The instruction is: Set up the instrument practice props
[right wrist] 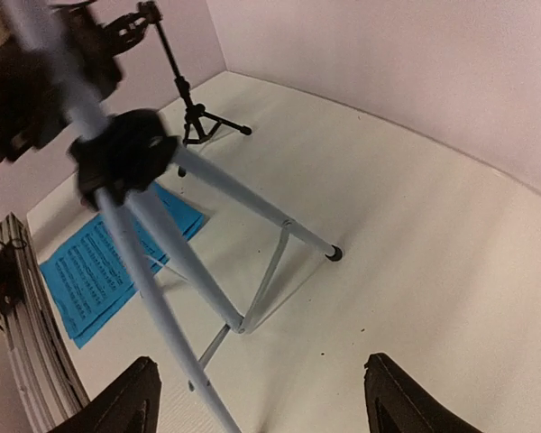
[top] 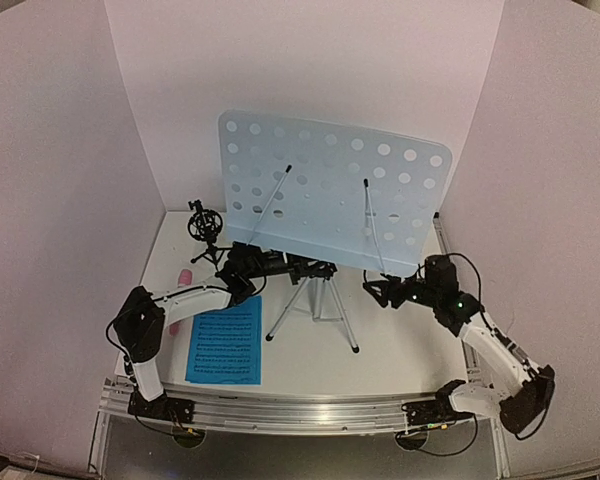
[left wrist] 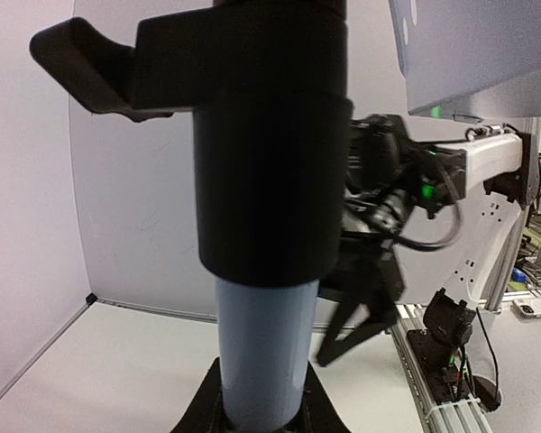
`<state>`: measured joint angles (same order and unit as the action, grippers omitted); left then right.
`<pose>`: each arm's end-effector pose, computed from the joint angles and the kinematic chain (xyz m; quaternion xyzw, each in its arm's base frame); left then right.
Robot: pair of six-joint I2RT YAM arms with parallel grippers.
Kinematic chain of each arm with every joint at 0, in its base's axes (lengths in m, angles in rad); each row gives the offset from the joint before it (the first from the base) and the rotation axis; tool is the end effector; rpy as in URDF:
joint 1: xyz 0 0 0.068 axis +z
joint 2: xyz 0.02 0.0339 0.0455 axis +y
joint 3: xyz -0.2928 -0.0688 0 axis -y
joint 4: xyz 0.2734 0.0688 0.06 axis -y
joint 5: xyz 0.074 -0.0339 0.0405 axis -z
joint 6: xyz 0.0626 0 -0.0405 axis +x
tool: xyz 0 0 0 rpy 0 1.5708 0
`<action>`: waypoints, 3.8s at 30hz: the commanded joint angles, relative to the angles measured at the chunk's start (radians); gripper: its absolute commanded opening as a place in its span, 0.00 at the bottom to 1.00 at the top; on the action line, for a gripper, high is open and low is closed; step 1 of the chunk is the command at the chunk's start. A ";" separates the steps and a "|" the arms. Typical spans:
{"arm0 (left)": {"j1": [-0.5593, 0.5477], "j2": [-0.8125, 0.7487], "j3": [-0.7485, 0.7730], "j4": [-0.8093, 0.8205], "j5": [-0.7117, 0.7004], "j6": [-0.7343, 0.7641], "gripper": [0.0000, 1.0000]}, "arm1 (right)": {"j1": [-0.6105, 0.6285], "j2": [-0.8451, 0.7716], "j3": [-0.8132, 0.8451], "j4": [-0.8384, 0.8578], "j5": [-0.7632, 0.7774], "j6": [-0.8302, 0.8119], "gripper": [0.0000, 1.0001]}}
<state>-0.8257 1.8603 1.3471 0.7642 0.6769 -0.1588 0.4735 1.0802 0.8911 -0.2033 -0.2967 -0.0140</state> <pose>0.3035 -0.3869 0.3427 0.4371 0.4606 -0.5316 0.5606 0.2458 0.1465 0.3281 -0.2782 0.7781 0.2448 0.5072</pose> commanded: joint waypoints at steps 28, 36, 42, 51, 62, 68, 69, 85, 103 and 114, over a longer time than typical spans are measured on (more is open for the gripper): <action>-0.007 0.014 0.052 0.022 0.006 -0.010 0.00 | -0.030 0.504 0.420 0.131 -0.563 1.043 0.33; -0.007 0.013 0.050 0.022 0.008 0.005 0.00 | -0.025 0.517 0.404 0.134 -0.543 1.137 0.26; -0.007 0.014 0.050 0.027 0.015 0.002 0.00 | -0.014 0.525 0.400 0.134 -0.545 1.143 0.24; -0.007 0.015 0.046 0.023 0.014 0.018 0.00 | 0.009 0.509 0.361 0.133 -0.582 1.191 0.06; -0.007 0.025 0.064 0.002 0.024 0.039 0.00 | 0.011 0.410 0.232 0.142 -0.399 1.678 0.00; -0.005 0.025 0.062 -0.010 0.022 0.067 0.00 | 0.019 0.351 0.199 0.116 -0.273 1.948 0.00; -0.006 0.024 0.062 -0.012 0.024 0.069 0.00 | 0.023 0.344 0.205 0.092 -0.254 1.965 0.00; -0.003 0.038 0.067 0.016 0.056 0.029 0.00 | -0.097 0.322 0.314 0.058 -0.289 1.546 0.54; 0.000 0.042 0.063 0.016 0.059 0.007 0.00 | -0.177 0.317 0.182 0.350 -0.508 -0.360 0.78; 0.000 0.055 0.073 0.024 0.061 0.004 0.00 | -0.132 0.300 0.146 0.343 -0.518 -0.981 0.69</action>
<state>-0.8322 1.8928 1.3816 0.7694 0.7167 -0.1392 0.3095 1.4123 1.0554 0.1201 -0.7975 -0.7050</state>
